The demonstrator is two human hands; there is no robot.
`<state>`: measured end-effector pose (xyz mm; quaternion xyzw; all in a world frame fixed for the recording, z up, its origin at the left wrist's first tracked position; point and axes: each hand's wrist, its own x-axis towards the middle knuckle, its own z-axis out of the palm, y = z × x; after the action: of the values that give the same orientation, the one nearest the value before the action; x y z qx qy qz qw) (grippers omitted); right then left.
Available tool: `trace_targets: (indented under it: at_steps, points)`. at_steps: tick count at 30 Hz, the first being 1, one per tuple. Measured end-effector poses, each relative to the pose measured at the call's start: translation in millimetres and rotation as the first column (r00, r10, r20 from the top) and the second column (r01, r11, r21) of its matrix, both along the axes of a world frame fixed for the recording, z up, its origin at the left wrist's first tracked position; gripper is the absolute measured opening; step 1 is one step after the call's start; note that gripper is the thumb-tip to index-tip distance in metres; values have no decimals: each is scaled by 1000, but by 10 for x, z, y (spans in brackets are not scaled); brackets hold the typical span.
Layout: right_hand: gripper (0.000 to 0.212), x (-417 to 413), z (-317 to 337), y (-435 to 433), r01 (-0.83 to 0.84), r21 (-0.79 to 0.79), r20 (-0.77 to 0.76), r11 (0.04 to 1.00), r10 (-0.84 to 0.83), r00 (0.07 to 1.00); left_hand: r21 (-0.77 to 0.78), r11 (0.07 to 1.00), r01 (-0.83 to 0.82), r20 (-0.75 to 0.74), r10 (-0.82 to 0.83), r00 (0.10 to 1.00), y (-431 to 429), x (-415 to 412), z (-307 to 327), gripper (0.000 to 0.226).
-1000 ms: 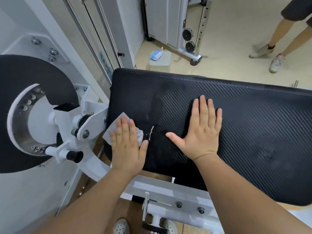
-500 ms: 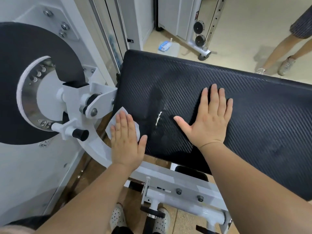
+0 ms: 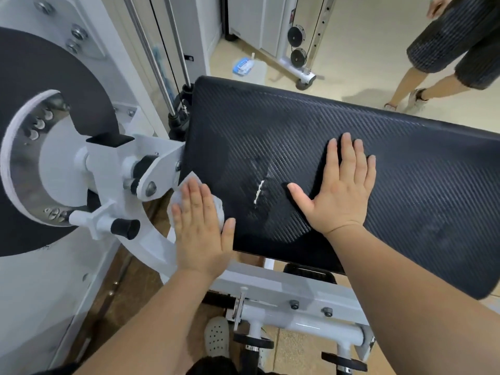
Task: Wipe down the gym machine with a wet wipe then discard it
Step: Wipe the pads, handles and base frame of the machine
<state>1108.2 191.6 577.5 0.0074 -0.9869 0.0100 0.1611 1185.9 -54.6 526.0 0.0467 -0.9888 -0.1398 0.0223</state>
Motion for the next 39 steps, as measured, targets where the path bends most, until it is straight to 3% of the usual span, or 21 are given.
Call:
trace_targets:
  at_steps: [3, 6, 9, 11, 17, 24, 27, 30, 39]
  points:
    - [100, 8, -8, -7, 7, -8, -15, 1000, -7, 1000, -21, 981, 194, -37, -195, 980, 318, 47, 5, 81]
    - [87, 18, 1, -9, 2, -28, -31, 1000, -3, 1000, -145, 869, 473, -42, -483, 875, 727, 98, -53, 82]
    - [80, 19, 16, 1, -13, -64, -55, 998, 9, 998, -229, 804, 549, -28, -569, 822, 856, 93, -70, 80]
    - [78, 19, 14, 12, -26, -83, -66, 996, 21, 998, -236, 817, 527, -41, -550, 834, 739, 25, -38, 79]
    - [79, 19, 25, 73, -83, -130, -66, 988, 75, 995, -134, 958, 253, -59, -263, 963, 611, -278, 166, 80]
    - [76, 59, 183, 358, -245, -290, 0, 925, 256, 967, -139, 926, 351, -43, -360, 932, 1329, 360, -125, 82]
    - [75, 121, 182, 792, -171, -154, -83, 973, 160, 984, -159, 925, 346, -47, -357, 933, 1362, 310, -95, 77]
    - [81, 94, 106, 1091, 1, -68, -3, 998, -2, 1000, -168, 931, 324, -50, -336, 940, 1422, -27, 94, 77]
    - [81, 72, -10, 1140, 10, -33, -15, 999, -10, 1000, -171, 963, 206, -81, -223, 972, 1714, -1371, 835, 78]
